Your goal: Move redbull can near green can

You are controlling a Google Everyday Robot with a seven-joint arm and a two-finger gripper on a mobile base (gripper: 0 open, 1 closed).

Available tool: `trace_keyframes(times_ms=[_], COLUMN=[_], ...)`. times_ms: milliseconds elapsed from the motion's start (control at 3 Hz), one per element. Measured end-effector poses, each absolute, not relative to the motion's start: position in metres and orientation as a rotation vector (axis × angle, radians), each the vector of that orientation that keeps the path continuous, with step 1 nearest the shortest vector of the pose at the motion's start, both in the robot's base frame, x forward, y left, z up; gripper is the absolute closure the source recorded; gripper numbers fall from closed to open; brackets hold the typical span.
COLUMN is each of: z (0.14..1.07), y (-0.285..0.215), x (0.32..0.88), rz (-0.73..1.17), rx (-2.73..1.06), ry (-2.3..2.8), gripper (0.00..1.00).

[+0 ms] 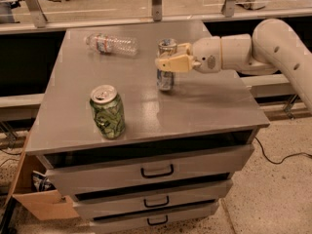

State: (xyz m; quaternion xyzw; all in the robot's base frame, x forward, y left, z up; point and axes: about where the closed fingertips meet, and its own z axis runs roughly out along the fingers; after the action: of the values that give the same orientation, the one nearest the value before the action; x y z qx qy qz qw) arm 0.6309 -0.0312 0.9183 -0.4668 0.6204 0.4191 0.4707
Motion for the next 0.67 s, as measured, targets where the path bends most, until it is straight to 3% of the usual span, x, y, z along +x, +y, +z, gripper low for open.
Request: trace_keyframes(times_ms=[667], z=[0.922], y=[0.001], x=[0.569], rz=[1.191], rx=[-1.171], ry=[1.443], gripper=[1.00])
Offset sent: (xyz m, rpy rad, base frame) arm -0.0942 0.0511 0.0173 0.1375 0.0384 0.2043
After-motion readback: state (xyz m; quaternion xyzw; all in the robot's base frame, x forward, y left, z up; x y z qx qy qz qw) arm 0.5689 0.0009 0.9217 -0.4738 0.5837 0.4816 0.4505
